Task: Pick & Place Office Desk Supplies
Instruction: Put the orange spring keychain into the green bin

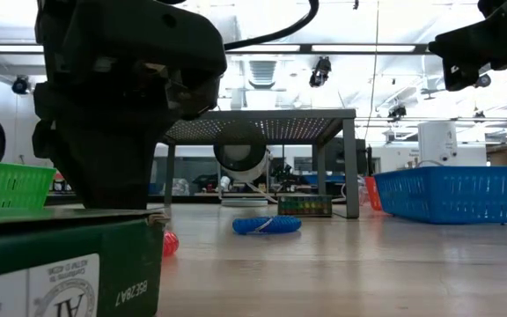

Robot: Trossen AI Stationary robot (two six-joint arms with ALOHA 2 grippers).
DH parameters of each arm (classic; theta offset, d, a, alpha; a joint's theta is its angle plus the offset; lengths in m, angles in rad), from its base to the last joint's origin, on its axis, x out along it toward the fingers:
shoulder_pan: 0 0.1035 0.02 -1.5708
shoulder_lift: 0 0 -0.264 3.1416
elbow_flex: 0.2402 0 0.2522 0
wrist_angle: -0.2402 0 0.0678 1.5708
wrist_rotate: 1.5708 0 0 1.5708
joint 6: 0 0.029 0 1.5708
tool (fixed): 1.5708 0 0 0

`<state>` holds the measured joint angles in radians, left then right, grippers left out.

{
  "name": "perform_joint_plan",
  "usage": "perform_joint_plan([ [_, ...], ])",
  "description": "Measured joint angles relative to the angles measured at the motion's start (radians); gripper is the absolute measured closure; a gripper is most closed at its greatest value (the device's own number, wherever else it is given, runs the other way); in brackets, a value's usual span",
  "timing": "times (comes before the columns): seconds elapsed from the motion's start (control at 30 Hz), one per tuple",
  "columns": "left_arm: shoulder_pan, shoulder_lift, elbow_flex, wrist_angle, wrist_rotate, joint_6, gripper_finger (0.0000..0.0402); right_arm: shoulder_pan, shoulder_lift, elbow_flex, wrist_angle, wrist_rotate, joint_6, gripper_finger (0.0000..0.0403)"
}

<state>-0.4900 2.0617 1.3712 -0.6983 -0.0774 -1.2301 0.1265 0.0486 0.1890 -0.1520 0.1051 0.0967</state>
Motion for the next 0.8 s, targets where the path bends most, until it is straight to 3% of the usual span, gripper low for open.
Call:
perform_joint_plan([
  [0.57, 0.005, 0.0, -0.015, 0.009, -0.011, -0.001, 0.0287, 0.0, 0.0, 0.0, 0.0, 0.0, 0.0, 0.0339],
  [0.8, 0.005, -0.002, -0.016, -0.006, -0.016, 0.0, 0.0343, 0.0, 0.0, 0.0, 0.0, 0.0, 0.0, 0.0339],
])
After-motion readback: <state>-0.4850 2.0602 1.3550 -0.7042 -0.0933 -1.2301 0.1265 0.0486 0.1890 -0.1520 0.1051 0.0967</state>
